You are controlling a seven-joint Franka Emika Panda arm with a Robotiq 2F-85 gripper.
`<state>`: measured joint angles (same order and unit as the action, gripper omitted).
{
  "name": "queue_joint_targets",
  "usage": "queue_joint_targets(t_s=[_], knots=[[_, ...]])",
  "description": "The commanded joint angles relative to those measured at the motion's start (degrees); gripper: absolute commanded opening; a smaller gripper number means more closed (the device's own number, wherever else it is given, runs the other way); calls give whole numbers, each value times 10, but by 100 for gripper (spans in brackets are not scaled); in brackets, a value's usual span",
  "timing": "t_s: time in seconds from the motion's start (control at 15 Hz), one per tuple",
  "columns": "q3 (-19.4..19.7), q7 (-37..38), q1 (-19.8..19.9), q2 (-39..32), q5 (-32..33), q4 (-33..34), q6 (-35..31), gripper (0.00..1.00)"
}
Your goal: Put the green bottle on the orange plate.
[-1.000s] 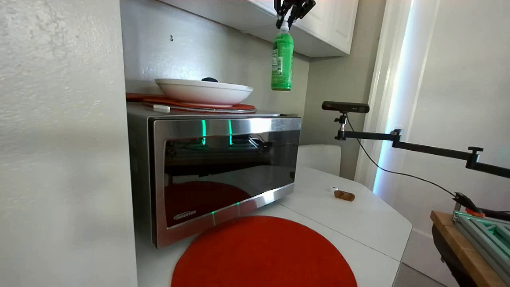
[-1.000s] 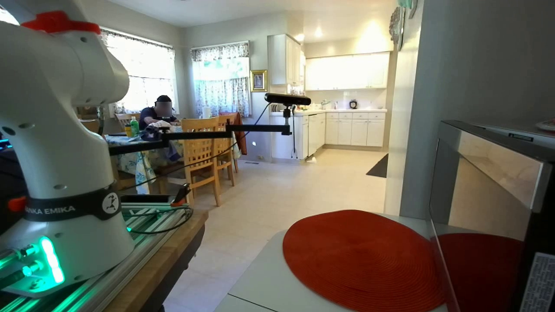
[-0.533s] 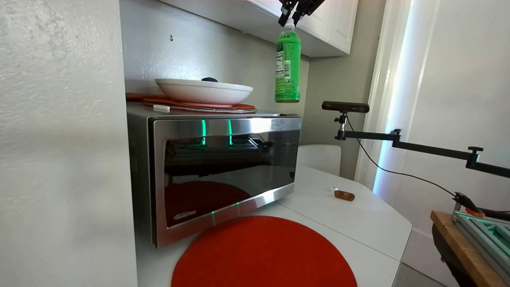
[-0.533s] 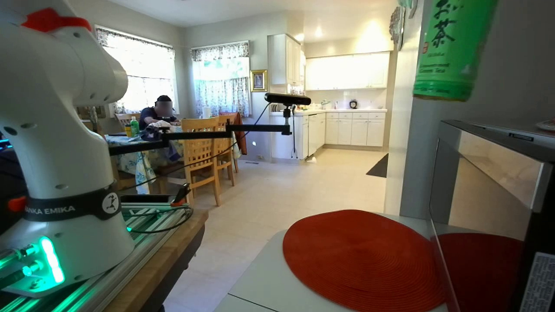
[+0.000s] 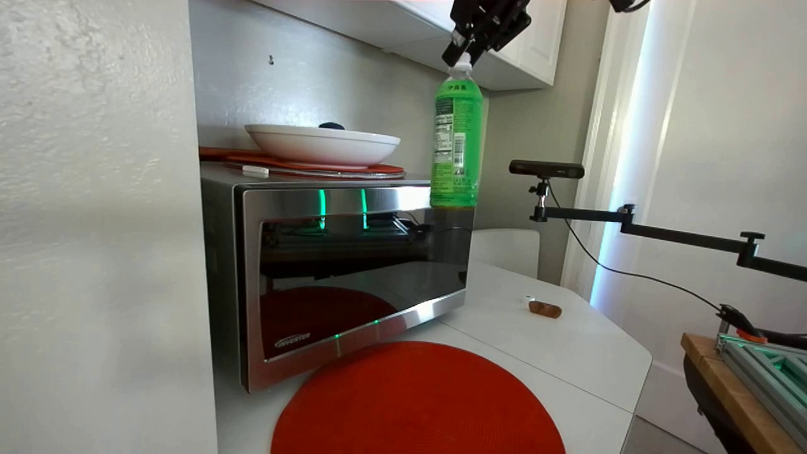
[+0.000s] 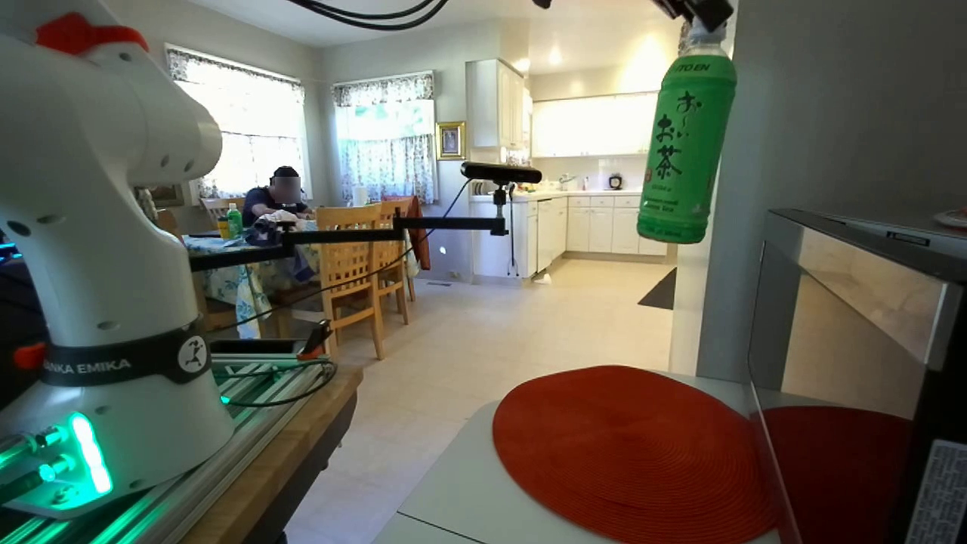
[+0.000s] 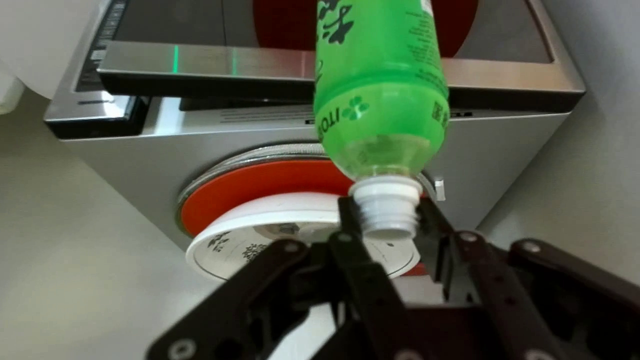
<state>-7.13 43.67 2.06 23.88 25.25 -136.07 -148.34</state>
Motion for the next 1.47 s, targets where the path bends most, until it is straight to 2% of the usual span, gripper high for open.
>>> queue_joint_targets(t_s=[0.0, 0.27, 0.33, 0.53, 0.8, 0.87, 1.07, 1.4], knots=[[-23, -11, 17, 28, -11, -65, -85, 8], [-63, -10, 46, 47, -3, -126, -158, 8], [-49, 3, 28, 48, 18, -141, -172, 8], [-54, 3, 35, 52, 34, -186, -231, 8], [-75, 14, 69, 51, 67, -239, -330, 8], [-84, 30, 83, 26, 90, -218, -344, 8], [-129, 47, 141, 25, 118, -225, -400, 8], [-253, 55, 276, 21, 144, -225, -452, 8]])
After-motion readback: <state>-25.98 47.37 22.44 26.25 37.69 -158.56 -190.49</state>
